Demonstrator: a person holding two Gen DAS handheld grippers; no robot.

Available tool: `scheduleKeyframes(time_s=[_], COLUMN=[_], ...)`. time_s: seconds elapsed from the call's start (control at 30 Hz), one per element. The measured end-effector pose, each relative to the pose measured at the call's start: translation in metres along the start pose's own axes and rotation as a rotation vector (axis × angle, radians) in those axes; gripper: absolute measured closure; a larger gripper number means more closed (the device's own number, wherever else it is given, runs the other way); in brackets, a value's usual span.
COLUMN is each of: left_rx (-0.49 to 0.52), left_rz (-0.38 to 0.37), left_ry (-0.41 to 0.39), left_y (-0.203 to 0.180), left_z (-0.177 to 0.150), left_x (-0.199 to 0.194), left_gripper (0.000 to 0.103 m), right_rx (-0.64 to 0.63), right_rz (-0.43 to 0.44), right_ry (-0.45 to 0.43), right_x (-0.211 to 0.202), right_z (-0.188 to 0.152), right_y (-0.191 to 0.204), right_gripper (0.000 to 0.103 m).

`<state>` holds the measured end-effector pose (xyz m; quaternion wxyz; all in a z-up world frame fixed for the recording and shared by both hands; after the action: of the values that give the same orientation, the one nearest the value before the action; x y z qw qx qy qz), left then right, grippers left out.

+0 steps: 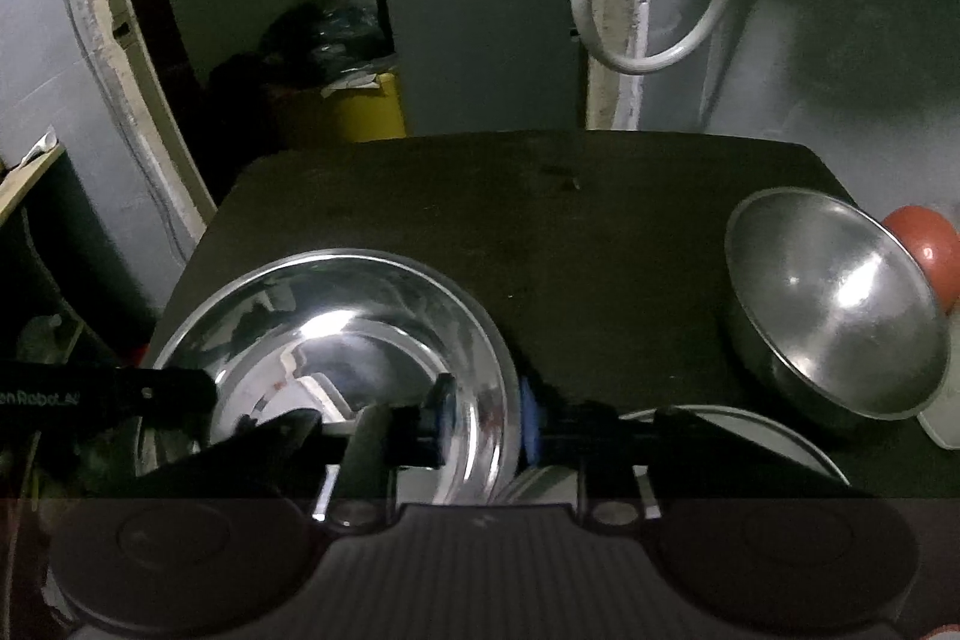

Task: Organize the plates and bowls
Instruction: 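Close both grippers on the large steel plate rim and lift it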

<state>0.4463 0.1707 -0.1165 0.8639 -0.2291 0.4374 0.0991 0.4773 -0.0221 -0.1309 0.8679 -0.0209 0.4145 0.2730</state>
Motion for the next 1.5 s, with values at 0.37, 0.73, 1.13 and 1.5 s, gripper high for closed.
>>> scheduleKeyframes(time_s=[0.37, 0.73, 1.13, 1.5], left_rx=[-0.122, -0.083, 0.004, 0.119], left_rz=[0.007, -0.053, -0.086, -0.067], left_ry=[-0.035, -0.035, 0.074, 0.163], left_y=[0.011, 0.003, -0.002, 0.003], left_z=[0.017, 0.012, -0.049, -0.099], left_x=[-0.013, -0.062, -0.099, -0.108], left_gripper=[0.09, 0.09, 0.086, 0.083], right_rx=[0.122, 0.169, 0.226, 0.297], right_rz=[0.039, 0.061, 0.045, 0.026], right_ry=[-0.044, -0.12, -0.101, -0.06], right_x=[-0.011, -0.055, -0.123, -0.163], right_z=[0.005, 0.013, -0.044, -0.104], right_y=[-0.002, 0.004, 0.014, 0.027], right_gripper=[0.089, 0.091, 0.091, 0.091])
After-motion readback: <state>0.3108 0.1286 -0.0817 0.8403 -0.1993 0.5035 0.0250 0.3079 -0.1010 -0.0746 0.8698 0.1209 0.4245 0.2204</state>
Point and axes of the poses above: each gripper's, at about its wrist camera, not at the fingertips, and x roughly the way its jaws point, y to its left, z to its top, the point moved 8 cm from there along x, roughly the way its jaws point, and after that the axes turned 7 degrees about z, right-handed, at the moved point
